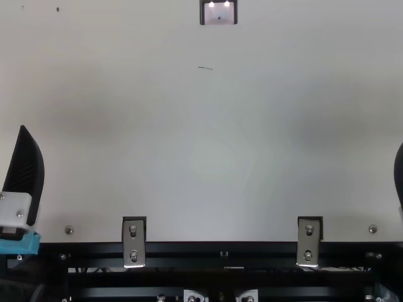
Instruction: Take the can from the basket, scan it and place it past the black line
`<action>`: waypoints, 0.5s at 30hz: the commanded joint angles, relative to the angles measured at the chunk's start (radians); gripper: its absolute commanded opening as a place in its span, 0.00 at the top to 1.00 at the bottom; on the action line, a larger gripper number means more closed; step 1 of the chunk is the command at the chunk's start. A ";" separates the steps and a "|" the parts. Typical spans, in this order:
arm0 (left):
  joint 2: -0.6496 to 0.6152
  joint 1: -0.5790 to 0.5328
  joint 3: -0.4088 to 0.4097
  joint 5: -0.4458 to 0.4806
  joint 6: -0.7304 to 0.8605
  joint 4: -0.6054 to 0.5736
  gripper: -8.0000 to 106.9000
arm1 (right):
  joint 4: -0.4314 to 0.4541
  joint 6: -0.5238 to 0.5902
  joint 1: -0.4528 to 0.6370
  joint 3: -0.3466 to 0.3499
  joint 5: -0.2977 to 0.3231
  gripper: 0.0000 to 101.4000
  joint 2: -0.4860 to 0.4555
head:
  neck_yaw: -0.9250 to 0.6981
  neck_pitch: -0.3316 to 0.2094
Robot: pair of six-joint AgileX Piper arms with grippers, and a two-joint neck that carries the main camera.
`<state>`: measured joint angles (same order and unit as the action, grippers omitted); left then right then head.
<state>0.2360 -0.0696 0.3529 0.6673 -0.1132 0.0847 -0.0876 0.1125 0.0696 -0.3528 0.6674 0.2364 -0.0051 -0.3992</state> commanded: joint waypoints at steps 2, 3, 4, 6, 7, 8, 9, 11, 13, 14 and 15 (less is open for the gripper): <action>0.000 0.000 0.000 0.000 0.000 0.000 0.15 | 0.000 0.000 0.000 0.000 0.000 0.00 0.000 | -0.005 -0.037; 0.000 0.000 0.000 0.000 0.000 0.000 0.15 | 0.000 0.000 0.000 0.000 0.000 0.00 0.000 | -0.005 -0.037; 0.000 0.000 0.000 0.000 0.000 0.000 0.15 | 0.000 0.000 0.000 0.000 0.000 0.00 0.000 | -0.005 -0.037; 0.000 0.000 0.000 0.000 0.000 0.000 0.15 | 0.000 0.000 0.000 0.000 0.000 0.00 0.000 | -0.005 -0.037; 0.000 0.000 0.000 0.000 0.000 0.000 0.15 | 0.000 0.000 0.000 0.000 0.000 0.00 0.000 | -0.005 -0.037; 0.000 0.000 0.000 0.000 0.000 0.000 0.15 | 0.000 0.000 0.000 0.000 0.000 0.00 0.000 | -0.006 -0.037; 0.000 0.000 0.000 0.000 0.000 0.000 0.15 | 0.000 0.000 0.000 0.000 0.000 0.00 0.000 | -0.009 -0.037; 0.000 0.000 0.000 0.000 0.000 0.000 0.15 | 0.000 0.000 0.000 0.000 0.000 0.00 0.000 | -0.020 -0.037; 0.000 0.000 0.000 0.000 0.000 0.000 0.15 | 0.000 0.000 0.000 0.000 0.000 0.00 0.000 | -0.045 -0.037; 0.000 0.000 0.000 0.000 0.000 0.000 0.15 | 0.000 0.000 0.000 0.000 0.000 0.00 0.000 | -0.061 -0.037; 0.000 0.000 0.000 0.000 0.000 0.000 0.15 | 0.000 0.000 0.000 0.000 0.000 0.00 0.000 | -0.082 -0.037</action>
<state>0.2360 -0.0696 0.3529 0.6673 -0.1132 0.0847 -0.0876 0.1125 0.0696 -0.3528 0.6674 0.2364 -0.0614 -0.4043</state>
